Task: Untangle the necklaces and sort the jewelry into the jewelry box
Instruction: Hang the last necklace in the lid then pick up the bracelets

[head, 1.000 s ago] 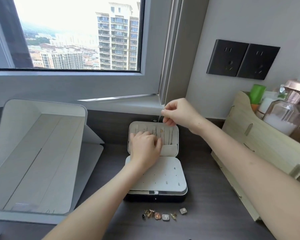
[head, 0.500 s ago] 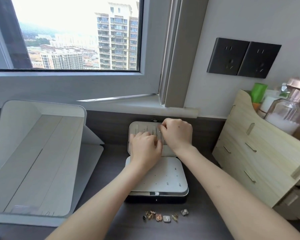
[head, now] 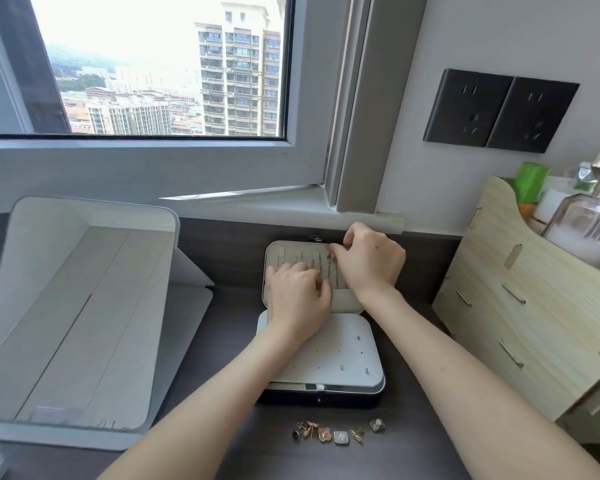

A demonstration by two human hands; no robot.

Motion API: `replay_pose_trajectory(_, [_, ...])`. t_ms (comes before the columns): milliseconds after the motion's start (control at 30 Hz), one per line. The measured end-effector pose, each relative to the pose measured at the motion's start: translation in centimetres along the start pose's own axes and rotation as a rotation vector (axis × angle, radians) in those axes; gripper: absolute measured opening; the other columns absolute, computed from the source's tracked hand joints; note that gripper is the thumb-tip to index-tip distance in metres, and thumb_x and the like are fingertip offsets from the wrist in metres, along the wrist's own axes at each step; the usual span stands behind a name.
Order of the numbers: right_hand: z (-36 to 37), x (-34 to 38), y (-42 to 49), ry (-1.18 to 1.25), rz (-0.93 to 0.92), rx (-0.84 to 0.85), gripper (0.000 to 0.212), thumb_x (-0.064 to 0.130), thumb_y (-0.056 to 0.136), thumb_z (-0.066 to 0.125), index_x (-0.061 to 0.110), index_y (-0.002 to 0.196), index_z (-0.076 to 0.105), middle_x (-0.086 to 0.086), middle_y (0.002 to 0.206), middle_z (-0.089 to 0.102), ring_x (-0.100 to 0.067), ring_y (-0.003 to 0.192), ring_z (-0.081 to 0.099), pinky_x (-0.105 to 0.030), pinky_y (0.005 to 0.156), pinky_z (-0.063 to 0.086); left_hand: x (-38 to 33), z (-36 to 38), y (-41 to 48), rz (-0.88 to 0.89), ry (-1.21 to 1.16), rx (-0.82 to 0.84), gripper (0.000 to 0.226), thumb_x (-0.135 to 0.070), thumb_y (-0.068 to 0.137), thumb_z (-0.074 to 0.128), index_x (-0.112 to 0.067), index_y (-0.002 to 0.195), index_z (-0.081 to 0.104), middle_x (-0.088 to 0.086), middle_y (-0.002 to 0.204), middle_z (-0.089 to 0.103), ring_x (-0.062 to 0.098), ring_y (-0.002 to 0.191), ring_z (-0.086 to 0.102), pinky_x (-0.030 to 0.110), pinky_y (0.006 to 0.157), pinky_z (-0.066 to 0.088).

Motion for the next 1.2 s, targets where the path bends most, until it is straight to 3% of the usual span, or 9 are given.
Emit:
replay_pose_trajectory(200, [0.2, -1.3, 0.5, 0.075, 0.095, 0.092, 0.019, 0.038, 0.080, 0.068, 0.026, 0.074, 0.056, 0.006, 0.081, 0.066, -0.019, 0.081, 0.062, -0.025, 0.062, 0.032, 0.0, 0.0, 0.1, -0.008, -0.006, 0.009, 0.026, -0.026, 0.071, 0.055, -0.014, 0.048, 0.060, 0.000, 0.053, 0.056, 0.026, 0.055, 0.052, 0.031, 0.064, 0.025])
replay_pose_trajectory(367, [-0.6, -2.0, -0.1, 0.090, 0.085, 0.184, 0.020, 0.043, 0.077, 0.072, 0.027, 0.076, 0.059, 0.011, 0.077, 0.060, -0.013, 0.076, 0.056, -0.024, 0.063, 0.033, 0.1, -0.3, 0.0, -0.008, -0.005, -0.001, 0.024, -0.024, 0.069, 0.055, -0.013, 0.048, 0.061, 0.000, 0.054, 0.056, 0.027, 0.055, 0.052, 0.031, 0.064, 0.022])
replay_pose_trajectory(567, [-3.1, -2.2, -0.8, 0.110, 0.086, 0.196, 0.018, 0.042, 0.077, 0.071, 0.026, 0.077, 0.063, 0.011, 0.075, 0.061, -0.014, 0.082, 0.060, -0.025, 0.064, 0.035, 0.4, -2.7, 0.2, 0.032, -0.038, -0.016, 0.024, -0.024, 0.081, 0.052, -0.012, 0.070, 0.069, 0.002, 0.074, 0.063, 0.026, 0.074, 0.054, 0.030, 0.069, 0.018])
replay_pose_trajectory(700, [-6.0, -1.5, -3.2, 0.192, 0.040, 0.268, 0.017, 0.042, 0.075, 0.071, 0.027, 0.073, 0.064, 0.012, 0.071, 0.060, -0.010, 0.076, 0.058, -0.025, 0.063, 0.036, 0.7, -6.4, -0.5, 0.055, -0.065, 0.032, 0.019, -0.024, 0.085, 0.055, -0.016, 0.077, 0.071, -0.003, 0.080, 0.064, 0.020, 0.080, 0.054, 0.030, 0.072, 0.025])
replay_pose_trajectory(867, [-10.3, 0.8, -11.6, 0.388, -0.215, 0.751, 0.009, 0.038, 0.074, 0.073, 0.030, 0.071, 0.071, 0.011, 0.069, 0.065, -0.003, 0.066, 0.055, -0.017, 0.060, 0.038, 2.0, -11.0, -5.0, 0.176, -0.137, 0.455, 0.008, -0.026, 0.083, 0.061, -0.024, 0.080, 0.068, -0.012, 0.082, 0.058, 0.012, 0.079, 0.054, 0.027, 0.072, 0.039])
replay_pose_trajectory(933, [-11.2, 1.6, -15.6, 0.387, -0.363, 0.873, 0.008, 0.041, 0.076, 0.071, 0.033, 0.078, 0.072, 0.013, 0.078, 0.065, -0.002, 0.075, 0.053, -0.013, 0.064, 0.035, 3.0, -12.0, -7.3, 0.227, -0.095, 0.493, 0.007, -0.028, 0.082, 0.066, -0.024, 0.087, 0.070, -0.010, 0.088, 0.058, 0.014, 0.084, 0.053, 0.027, 0.074, 0.038])
replay_pose_trajectory(1033, [-10.5, 2.3, -20.2, 0.299, -0.590, 0.851, 0.018, 0.049, 0.078, 0.067, 0.037, 0.091, 0.071, 0.013, 0.088, 0.059, -0.006, 0.083, 0.049, -0.020, 0.069, 0.032, 4.5, -12.2, -9.6, 0.226, -0.034, 0.519, 0.024, -0.032, 0.083, 0.067, -0.023, 0.106, 0.066, -0.003, 0.108, 0.058, 0.019, 0.100, 0.052, 0.028, 0.086, 0.040])
replay_pose_trajectory(1100, [-9.5, 2.3, -21.9, 0.293, -0.674, 0.784, 0.016, 0.047, 0.076, 0.066, 0.035, 0.086, 0.071, 0.011, 0.085, 0.057, -0.013, 0.077, 0.050, -0.025, 0.065, 0.029, 5.0, -11.8, -10.3, 0.190, -0.052, 0.542, 0.031, -0.034, 0.083, 0.067, -0.023, 0.112, 0.063, -0.003, 0.116, 0.054, 0.017, 0.107, 0.051, 0.025, 0.090, 0.039])
replay_pose_trajectory(1200, [-8.6, 2.3, -22.9, 0.351, -0.689, 0.638, 0.014, 0.040, 0.078, 0.057, 0.030, 0.073, 0.066, 0.009, 0.076, 0.056, -0.016, 0.066, 0.051, -0.023, 0.058, 0.032, 4.7, -11.0, -10.4, 0.105, -0.103, 0.448, 0.027, -0.034, 0.084, 0.066, -0.020, 0.107, 0.064, -0.003, 0.109, 0.053, 0.016, 0.095, 0.053, 0.023, 0.081, 0.041])
Point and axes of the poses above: each hand's wrist, its own y-axis towards the middle knuckle, its own z-axis out of the palm, x = y × z, the point moved 2 cm from there along y, towards the middle knuckle
